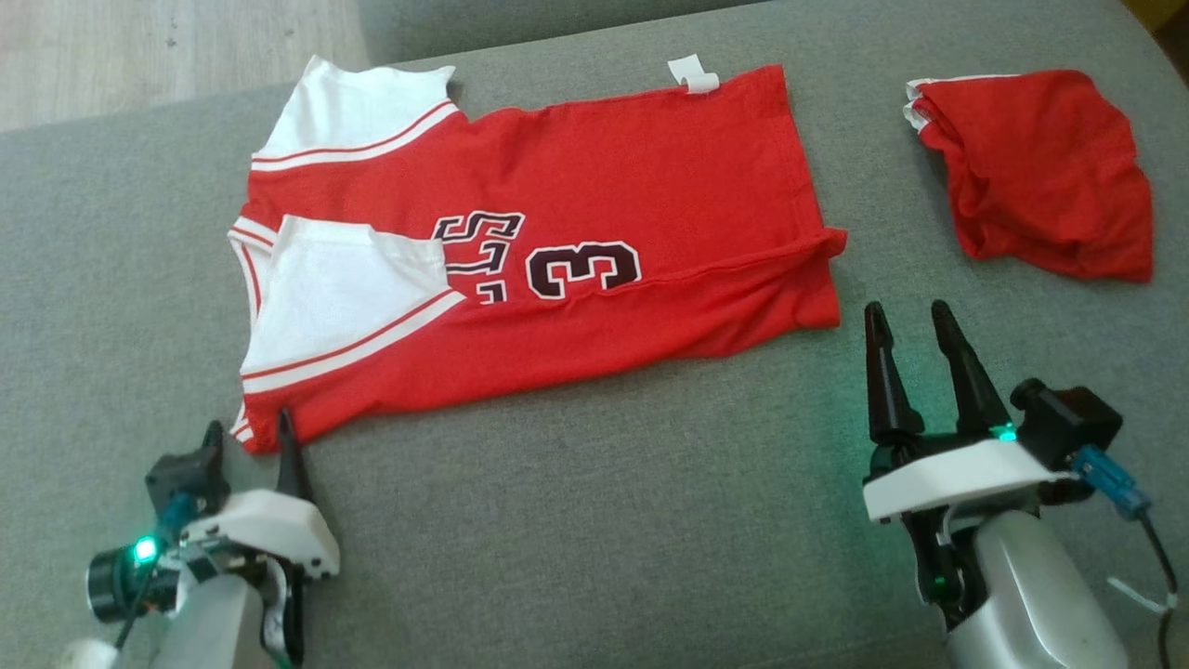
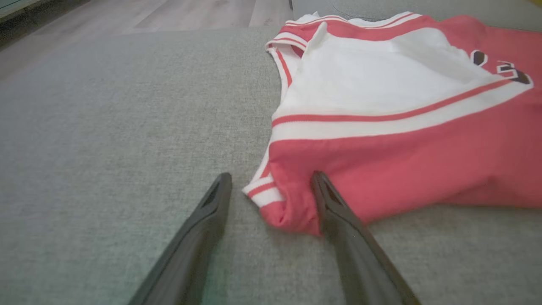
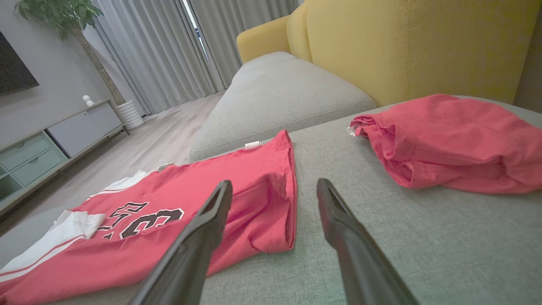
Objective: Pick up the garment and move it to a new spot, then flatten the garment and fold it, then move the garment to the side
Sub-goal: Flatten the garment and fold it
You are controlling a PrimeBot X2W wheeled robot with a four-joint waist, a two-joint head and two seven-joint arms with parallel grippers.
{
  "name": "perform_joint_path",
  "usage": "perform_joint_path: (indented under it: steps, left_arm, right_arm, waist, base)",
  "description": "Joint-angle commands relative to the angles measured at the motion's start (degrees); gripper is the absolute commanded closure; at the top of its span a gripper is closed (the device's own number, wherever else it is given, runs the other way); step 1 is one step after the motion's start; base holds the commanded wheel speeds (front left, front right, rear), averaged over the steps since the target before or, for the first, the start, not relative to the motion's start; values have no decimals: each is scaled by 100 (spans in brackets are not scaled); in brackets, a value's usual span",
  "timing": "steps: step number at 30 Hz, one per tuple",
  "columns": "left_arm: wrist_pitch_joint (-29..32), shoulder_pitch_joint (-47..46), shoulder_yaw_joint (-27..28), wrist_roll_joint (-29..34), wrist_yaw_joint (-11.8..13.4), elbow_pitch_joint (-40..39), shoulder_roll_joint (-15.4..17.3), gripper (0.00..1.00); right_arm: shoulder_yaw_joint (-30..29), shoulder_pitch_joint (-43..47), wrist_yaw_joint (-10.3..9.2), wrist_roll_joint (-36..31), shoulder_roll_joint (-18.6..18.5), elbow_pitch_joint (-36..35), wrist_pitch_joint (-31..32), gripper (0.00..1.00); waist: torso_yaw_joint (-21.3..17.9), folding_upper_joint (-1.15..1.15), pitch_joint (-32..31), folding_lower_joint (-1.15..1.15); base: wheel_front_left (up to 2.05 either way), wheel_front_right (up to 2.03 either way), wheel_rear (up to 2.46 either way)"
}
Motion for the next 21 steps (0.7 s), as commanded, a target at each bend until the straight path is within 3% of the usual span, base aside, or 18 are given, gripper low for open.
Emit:
perform_joint_path:
  steps: [1,4,6,7,16,21]
  left_arm:
    - [128,-238,120,37,36,80,186,0]
    - [345,-300,28,25,-58,299,178,0]
    - [390,-337,-23,11,-138,362,169,95]
    - [369,-355,-51,13,-178,368,171,100]
    - [-518,-532,-31,-52,-299,-168,133,100]
    - [-699,-553,-7,-17,-332,-663,126,100]
  right_arm:
    - [153,-218,-4,26,20,-201,-24,0]
    - [175,-236,-4,35,20,-211,-26,0]
    - [182,-249,-4,31,20,-211,-25,0]
    - [179,-256,-4,32,20,-209,-25,0]
    - [-36,-335,-4,-138,20,120,188,0]
    - [-199,-494,-4,-200,20,360,289,0]
  waist:
    - [-21,0,22,-1]
    - [-34,0,37,-1]
    - [-35,0,48,-1]
    - [-32,0,52,-1]
    - [92,0,62,-1]
    - [157,0,80,-1]
  base:
    - [0,0,0]
    - [0,0,0]
    - [0,0,0]
    - [0,0,0]
    - [0,0,0]
    - [0,0,0]
